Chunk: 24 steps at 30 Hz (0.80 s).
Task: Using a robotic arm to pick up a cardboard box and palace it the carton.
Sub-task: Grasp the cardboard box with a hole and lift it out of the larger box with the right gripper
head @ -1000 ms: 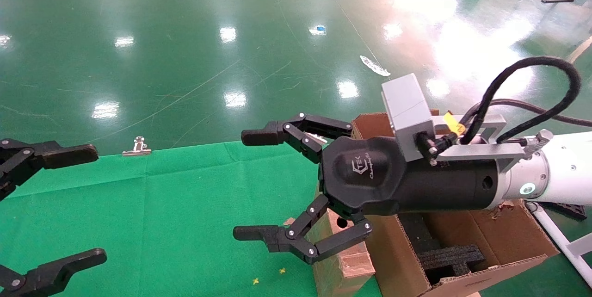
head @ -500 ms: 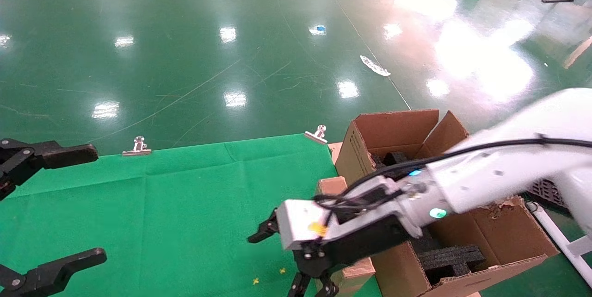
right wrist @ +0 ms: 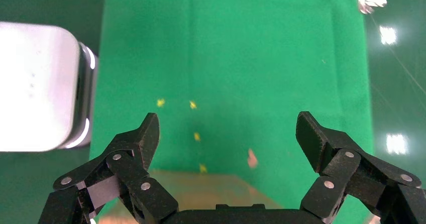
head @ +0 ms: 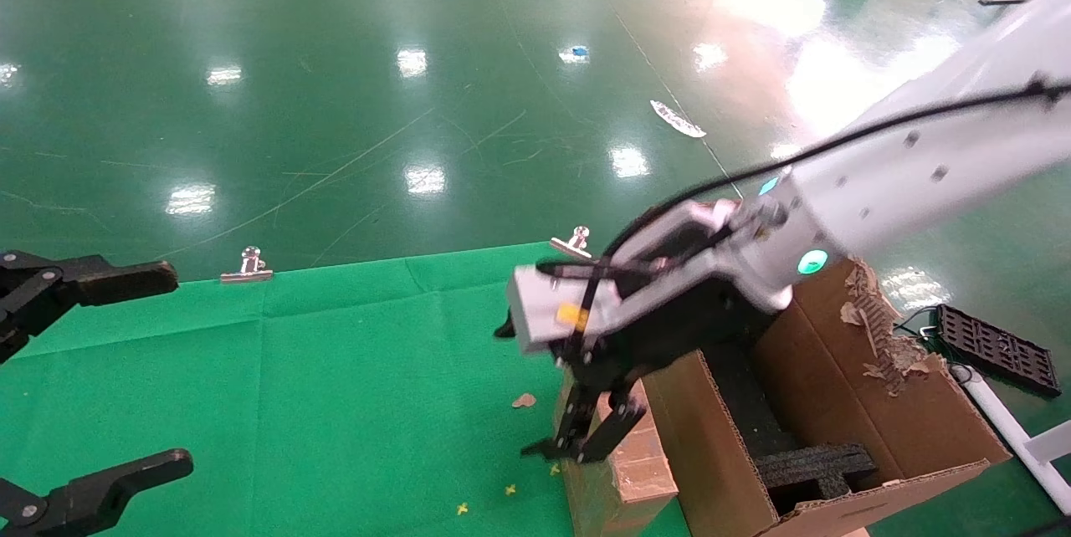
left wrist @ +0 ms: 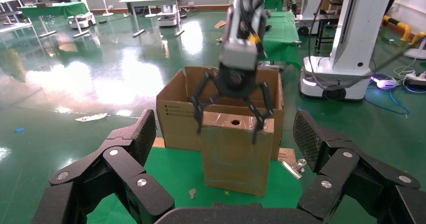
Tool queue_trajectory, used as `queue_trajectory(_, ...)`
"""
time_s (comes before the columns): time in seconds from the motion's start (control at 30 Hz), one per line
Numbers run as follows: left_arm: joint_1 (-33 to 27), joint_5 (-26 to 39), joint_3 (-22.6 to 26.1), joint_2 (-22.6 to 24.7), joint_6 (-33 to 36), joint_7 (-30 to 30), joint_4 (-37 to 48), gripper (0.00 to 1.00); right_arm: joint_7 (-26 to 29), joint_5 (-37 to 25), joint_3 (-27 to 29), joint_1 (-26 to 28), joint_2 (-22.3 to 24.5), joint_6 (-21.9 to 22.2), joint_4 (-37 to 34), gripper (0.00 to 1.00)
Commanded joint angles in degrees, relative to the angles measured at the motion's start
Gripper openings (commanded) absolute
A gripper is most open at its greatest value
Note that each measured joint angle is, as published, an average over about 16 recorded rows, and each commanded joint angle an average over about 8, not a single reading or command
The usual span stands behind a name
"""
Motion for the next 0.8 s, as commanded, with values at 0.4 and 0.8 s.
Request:
queue_trajectory(0.4,0.0,0.0,0.1,0.0,0.0,0.0,0.0,1.00,7.4,-0.8,-21.8,17.6,-0.1,0.0,0.0,1.00)
queue_trajectory(0.8,0.0,-0.1,0.1,0.0,0.0,0.1,0.0,1.00,11.3,2.0,-38.4,25.4,-3.4,0.7,0.0,1.00)
